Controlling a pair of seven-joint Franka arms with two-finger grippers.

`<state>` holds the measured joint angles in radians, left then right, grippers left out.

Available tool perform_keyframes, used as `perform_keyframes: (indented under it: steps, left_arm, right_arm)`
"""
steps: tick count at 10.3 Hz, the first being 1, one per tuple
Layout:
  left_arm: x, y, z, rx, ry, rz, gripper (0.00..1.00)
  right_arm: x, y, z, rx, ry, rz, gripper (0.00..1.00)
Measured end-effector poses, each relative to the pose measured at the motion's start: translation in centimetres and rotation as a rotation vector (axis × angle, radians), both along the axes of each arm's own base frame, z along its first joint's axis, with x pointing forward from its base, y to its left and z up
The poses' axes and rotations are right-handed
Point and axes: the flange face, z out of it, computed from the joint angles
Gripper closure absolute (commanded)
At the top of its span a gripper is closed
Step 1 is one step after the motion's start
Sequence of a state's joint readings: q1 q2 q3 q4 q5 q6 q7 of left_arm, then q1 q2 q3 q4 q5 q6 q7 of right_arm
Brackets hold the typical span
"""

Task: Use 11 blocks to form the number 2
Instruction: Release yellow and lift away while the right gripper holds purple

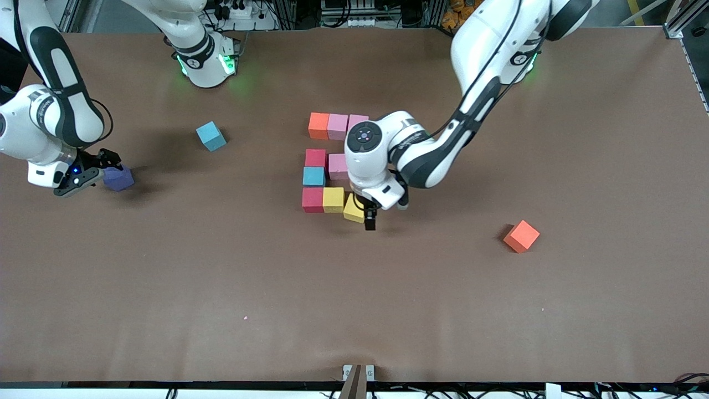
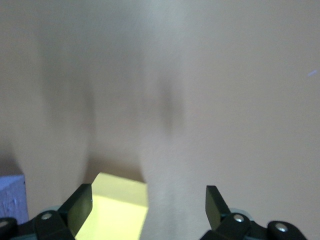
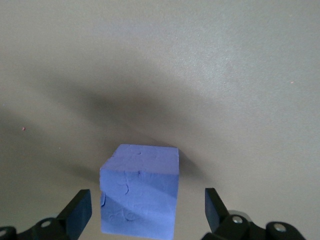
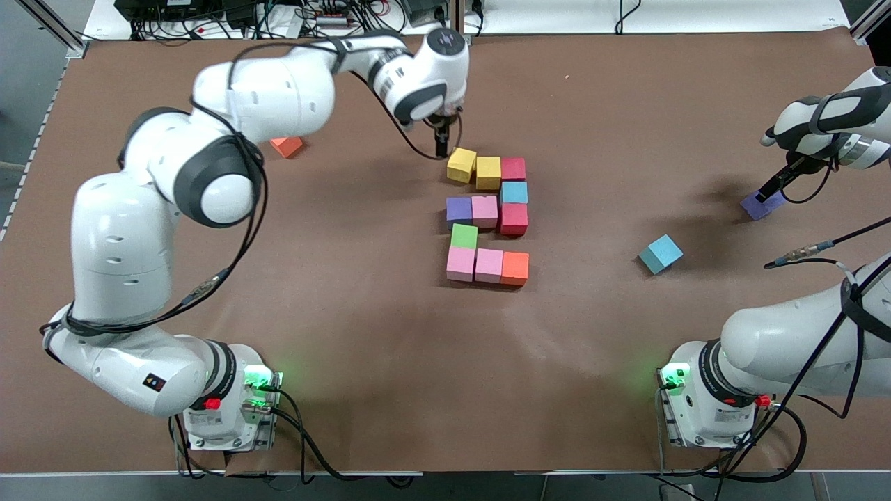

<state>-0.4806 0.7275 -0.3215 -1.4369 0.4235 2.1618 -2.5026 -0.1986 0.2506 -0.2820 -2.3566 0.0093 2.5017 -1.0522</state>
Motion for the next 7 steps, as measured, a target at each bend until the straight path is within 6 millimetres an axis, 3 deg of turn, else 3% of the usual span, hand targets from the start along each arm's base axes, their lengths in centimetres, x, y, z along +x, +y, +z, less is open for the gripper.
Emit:
perform_keyframes:
  steps: [3,4,5,7]
  left_arm:
    - [4.2,6.6,6.3,0.056,-0.019,-0.050,0.00]
    - [5.7,9.2,8.1,0.068,-0.019,-0.065,0.00]
    - [7.0,12.1,9.7,0.066,-0.008,-0.084,0.00]
    - [8.9,17.4,12.7,0.063,0.022,-0.126,0.00]
  right_arm:
    - [0.0,0.0,-1.1,-0.011,-0.007,0.003,0.00]
    - [-0.1,0.0,-1.6,-0.015,-0.006,0.004,0.05]
    - [-0.2,0.0,-2.1,-0.016,-0.002,0.005,0.13]
    - [-0.3,0.1,-2.5,-0.014,0.006,0.005,0.45]
